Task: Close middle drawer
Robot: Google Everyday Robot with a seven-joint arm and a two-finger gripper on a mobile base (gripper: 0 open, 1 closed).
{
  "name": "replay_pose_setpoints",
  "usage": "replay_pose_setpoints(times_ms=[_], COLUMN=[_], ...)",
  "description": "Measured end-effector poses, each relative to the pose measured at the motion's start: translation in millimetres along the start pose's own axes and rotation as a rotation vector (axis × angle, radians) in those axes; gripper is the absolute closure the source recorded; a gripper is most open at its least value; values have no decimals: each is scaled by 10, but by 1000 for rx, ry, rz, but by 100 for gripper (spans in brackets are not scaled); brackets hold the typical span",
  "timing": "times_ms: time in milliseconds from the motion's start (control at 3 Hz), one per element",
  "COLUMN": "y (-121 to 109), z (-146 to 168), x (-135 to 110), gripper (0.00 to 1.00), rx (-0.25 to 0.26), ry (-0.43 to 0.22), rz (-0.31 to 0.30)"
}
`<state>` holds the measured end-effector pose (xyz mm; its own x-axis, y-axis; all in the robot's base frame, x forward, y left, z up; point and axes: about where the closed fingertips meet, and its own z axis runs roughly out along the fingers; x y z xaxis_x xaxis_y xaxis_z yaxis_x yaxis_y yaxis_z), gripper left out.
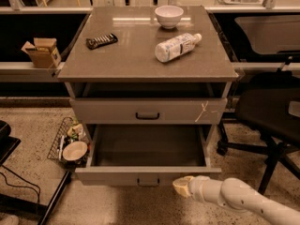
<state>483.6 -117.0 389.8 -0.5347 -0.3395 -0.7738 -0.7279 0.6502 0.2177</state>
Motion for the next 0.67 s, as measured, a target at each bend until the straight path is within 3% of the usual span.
replay_pose_setpoints(times_ms=[333,667], y=[-586,-914], z=[-130,-159], x=[-441,-661], gripper=[100,100], rx=[57,83], ry=[-6,-4], rz=[-3,2])
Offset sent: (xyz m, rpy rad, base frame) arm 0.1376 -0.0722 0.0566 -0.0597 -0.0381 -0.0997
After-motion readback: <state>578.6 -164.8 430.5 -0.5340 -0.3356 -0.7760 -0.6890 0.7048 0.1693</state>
